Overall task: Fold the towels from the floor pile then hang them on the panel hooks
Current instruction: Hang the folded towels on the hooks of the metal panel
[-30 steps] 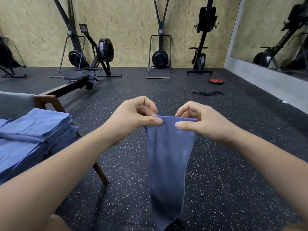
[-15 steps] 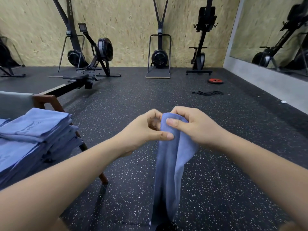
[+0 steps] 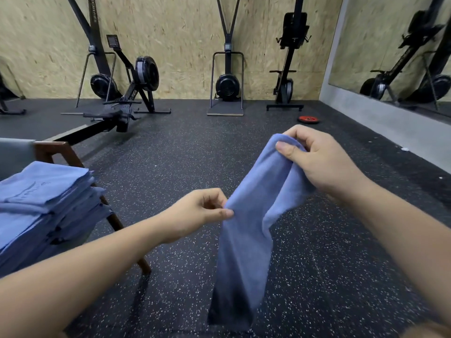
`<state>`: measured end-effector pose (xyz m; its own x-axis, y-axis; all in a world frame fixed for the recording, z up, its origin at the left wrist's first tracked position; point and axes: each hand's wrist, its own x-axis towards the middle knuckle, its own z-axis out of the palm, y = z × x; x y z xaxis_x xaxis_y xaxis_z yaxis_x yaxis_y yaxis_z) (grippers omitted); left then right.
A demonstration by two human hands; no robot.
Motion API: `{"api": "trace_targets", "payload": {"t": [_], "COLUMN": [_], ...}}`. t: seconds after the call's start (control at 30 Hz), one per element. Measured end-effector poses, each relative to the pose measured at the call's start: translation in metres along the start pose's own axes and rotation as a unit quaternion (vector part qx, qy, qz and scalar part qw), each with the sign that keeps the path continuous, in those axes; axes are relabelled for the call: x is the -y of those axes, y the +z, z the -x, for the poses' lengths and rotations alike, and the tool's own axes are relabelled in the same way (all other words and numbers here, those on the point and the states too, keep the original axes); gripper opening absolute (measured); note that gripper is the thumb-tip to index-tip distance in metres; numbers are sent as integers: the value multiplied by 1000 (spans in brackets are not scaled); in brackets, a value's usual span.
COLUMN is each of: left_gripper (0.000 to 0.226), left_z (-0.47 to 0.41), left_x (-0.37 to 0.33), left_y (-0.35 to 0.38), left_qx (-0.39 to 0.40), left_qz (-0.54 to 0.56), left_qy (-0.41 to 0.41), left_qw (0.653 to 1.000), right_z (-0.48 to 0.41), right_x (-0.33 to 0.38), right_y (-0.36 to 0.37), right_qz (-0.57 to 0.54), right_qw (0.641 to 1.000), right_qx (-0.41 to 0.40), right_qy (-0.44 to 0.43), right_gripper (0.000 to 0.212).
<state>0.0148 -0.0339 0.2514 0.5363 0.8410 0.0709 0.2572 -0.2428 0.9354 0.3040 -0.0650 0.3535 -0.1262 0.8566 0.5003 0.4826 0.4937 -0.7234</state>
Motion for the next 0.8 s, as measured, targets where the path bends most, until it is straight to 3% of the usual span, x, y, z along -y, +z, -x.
{"api": "trace_targets", "payload": {"t": [0.13,0.43,0.53,0.7,0.8], "left_gripper": [21,24,29,30,22], "left_z": [0,0,-1,0,0], "left_x": [-13,-16,-16,-21,-23], "left_y": [-14,20,27,32,33], "left_qx": [-40,49,56,53,48], "left_qz": [6,-45,-87,-43,-78], "left_qy": [55,65,59,79,104], "left_qw": [998,996,993,995,990], "right_z": [1,-4,-7,-8,-10], "right_x": [-8,7,9,12,11], "right_y": [-7,20,25,22,18], "right_qz": [-31,51,75,76,72], "right_qw": [999,999,997,996,996], "right_qx": [-15,-6,3,-31,-50], "right_qy": [37,-8,-20,-25,-28], "right_gripper": [9,11,9,10,10]}}
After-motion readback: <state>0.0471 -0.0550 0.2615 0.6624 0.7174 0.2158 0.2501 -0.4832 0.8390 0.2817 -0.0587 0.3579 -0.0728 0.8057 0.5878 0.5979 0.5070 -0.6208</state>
